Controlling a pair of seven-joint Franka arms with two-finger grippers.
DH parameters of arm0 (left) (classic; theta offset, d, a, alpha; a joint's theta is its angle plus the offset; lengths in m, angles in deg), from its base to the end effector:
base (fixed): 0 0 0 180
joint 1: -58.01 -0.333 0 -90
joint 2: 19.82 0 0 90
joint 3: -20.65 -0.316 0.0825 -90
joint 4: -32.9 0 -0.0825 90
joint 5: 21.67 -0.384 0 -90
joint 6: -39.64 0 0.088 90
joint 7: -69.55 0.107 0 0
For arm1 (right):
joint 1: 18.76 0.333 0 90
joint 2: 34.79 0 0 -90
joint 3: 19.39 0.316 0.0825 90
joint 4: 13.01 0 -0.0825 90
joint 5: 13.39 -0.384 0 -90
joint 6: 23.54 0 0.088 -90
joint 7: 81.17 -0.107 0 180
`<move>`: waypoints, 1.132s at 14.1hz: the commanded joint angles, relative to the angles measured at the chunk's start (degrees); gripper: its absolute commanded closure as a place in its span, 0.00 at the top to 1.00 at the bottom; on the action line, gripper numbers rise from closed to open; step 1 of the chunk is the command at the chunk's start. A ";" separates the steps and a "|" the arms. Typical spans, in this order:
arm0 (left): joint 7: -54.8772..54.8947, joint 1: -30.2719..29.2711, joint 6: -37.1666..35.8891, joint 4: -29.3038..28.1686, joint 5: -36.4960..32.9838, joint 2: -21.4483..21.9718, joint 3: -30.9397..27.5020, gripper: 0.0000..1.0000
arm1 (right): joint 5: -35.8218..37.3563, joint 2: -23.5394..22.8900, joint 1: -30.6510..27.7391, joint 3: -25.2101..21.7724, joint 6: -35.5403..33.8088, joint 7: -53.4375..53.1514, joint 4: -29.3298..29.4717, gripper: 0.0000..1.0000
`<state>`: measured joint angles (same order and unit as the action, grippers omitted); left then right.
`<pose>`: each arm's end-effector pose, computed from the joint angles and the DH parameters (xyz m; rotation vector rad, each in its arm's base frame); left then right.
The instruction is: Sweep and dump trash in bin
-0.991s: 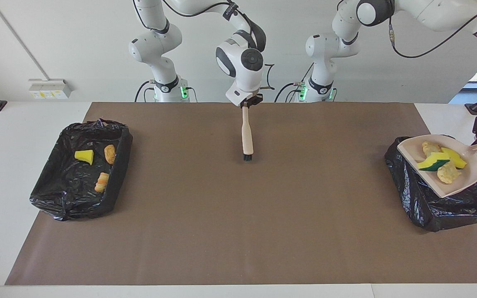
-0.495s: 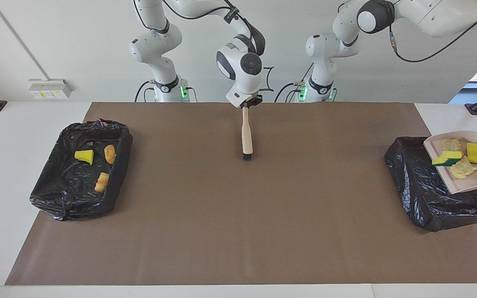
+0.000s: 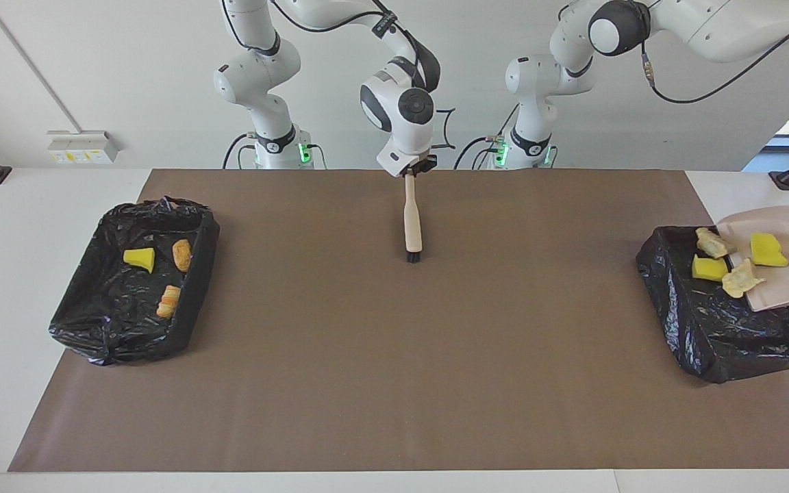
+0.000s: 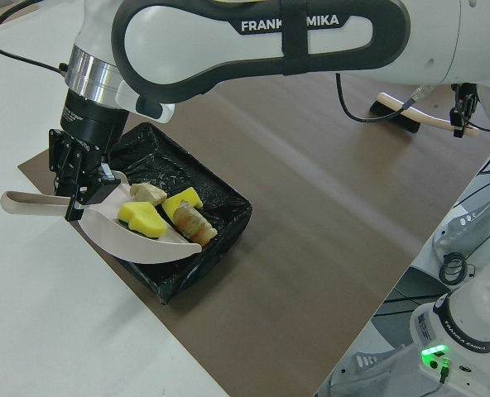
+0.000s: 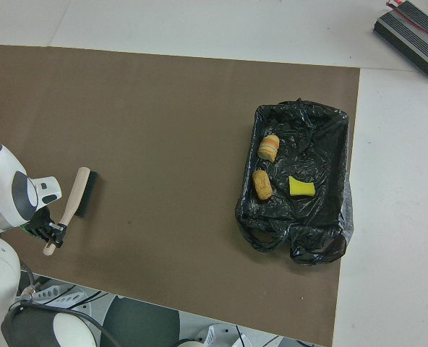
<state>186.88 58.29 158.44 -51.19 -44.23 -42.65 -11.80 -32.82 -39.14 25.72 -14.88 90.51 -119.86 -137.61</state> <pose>0.6065 0.3296 0.5163 -1.7600 2.0021 0.6661 0.3235 0.4031 0.3415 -3.0480 -0.0005 0.6028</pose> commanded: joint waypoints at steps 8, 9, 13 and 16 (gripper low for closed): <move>-2.01 0.51 -0.58 2.43 -9.16 3.58 -1.83 0.00 | -2.02 0.92 -1.07 -0.11 1.79 4.33 -1.97 0.07; -3.93 0.87 -1.98 2.26 -10.56 4.02 -1.83 0.00 | -2.11 0.74 -1.07 -0.11 1.87 4.15 -1.88 0.11; -12.28 5.26 -3.66 -4.93 -21.18 9.28 -0.78 0.00 | -3.77 0.57 -1.15 -0.20 2.05 3.98 -1.70 0.11; -13.18 4.56 -4.63 -5.48 -21.83 11.57 1.95 0.00 | -4.04 0.39 -1.24 -0.20 2.14 3.62 -1.44 0.11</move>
<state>174.67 62.50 154.36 -53.82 -64.11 -35.50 -10.61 -35.05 -39.13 25.15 -15.17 91.68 -117.03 -138.33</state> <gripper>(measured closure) 0.678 0.731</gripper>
